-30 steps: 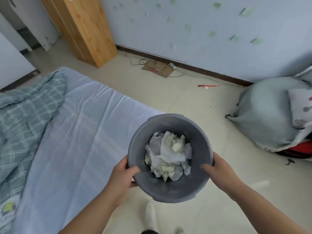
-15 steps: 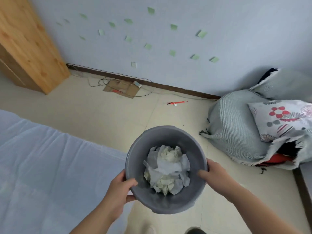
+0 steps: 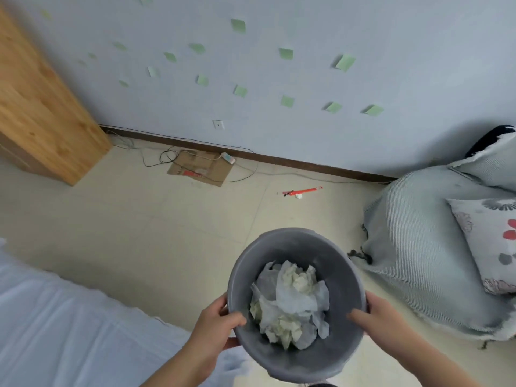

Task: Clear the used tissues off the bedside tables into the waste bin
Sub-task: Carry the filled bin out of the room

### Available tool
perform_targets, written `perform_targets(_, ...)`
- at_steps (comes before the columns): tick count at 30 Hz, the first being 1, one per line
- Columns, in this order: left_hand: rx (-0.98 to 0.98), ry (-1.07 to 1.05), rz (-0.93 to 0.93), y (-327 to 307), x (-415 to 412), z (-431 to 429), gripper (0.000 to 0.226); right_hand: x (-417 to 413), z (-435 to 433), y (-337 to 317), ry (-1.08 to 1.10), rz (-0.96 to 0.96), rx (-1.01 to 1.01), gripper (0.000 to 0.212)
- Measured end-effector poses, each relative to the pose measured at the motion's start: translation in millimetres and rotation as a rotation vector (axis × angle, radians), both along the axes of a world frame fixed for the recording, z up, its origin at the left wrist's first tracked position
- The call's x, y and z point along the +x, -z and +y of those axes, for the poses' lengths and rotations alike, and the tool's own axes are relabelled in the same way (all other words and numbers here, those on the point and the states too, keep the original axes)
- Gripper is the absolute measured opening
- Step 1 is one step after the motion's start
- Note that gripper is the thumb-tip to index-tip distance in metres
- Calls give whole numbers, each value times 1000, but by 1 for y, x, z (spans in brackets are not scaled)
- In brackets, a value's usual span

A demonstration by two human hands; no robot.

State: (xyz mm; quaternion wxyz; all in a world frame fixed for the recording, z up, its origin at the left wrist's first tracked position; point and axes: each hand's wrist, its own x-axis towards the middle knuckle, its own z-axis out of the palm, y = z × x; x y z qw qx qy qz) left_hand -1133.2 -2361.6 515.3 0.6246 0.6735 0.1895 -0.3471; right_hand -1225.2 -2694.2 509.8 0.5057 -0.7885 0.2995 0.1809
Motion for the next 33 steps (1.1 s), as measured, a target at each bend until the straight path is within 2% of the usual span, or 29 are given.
perform_targets(6, -32, -203, -30, -9, 101, 9, 50, 182, -8, -30, -263, -46, -63, 24)
perform_targets(10, -46, -324, -78, -3, 169, 39, 52, 288, 25, -35, -405, -84, -68, 26)
perform_targets(15, -73, -415, -65, 15, 252, 99, 57, 399, 84, -17, -505, 5, -34, 24)
perform_targets(21, -73, -541, -82, 6, 346, 192, 49, 547, 195, -33, -645, 12, -12, 31)
perform_targets(26, -22, -733, -129, -18, 402, 283, 51, 661, 305, -54, -854, -72, -9, 25)
perform_targets(33, 44, -988, -91, -10, 467, 375, 51, 804, 457, -18, -1088, -80, 61, 24)
